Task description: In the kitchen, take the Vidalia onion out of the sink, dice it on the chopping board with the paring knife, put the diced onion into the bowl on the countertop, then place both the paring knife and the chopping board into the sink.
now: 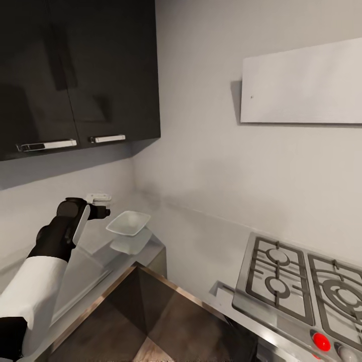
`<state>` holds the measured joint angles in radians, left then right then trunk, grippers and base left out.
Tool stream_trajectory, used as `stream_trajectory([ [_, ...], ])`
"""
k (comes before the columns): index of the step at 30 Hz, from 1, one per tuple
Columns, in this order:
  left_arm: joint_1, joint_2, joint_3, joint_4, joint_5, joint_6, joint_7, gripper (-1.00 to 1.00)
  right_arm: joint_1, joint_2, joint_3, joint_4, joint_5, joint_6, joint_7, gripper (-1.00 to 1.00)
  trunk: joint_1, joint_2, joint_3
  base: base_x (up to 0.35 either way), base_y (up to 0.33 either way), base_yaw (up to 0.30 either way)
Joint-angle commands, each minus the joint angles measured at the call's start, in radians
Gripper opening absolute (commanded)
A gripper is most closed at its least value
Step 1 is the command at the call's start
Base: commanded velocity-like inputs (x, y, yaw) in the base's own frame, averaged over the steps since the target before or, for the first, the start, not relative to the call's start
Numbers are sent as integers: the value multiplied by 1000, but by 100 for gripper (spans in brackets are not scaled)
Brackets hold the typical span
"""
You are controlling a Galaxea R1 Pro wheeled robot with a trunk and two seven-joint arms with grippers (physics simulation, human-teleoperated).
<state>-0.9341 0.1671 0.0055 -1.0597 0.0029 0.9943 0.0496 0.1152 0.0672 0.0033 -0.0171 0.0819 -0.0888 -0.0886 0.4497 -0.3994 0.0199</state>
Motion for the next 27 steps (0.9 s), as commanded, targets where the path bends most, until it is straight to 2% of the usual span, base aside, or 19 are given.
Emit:
stream_trajectory([
  [1, 0, 0, -1, -1, 1, 4, 3, 100, 0, 0, 0, -1, 9, 0, -5, 100, 0, -1, -2, 0, 0, 0],
  [13, 0, 0, -1, 6, 2, 4, 3, 100, 1, 0, 0, -1, 9, 0, -5, 100, 0, -1, -21, 34, 2, 0],
  [21, 0, 0, -1, 7, 2, 4, 1, 100, 1, 3, 0, -1, 9, 0, -5, 100, 0, -1, -28, 193, 180, 0],
  [27, 0, 0, -1, 6, 2, 4, 2, 100, 1, 4, 0, -1, 9, 0, -5, 100, 0, -1, -30, 48, 59, 0],
])
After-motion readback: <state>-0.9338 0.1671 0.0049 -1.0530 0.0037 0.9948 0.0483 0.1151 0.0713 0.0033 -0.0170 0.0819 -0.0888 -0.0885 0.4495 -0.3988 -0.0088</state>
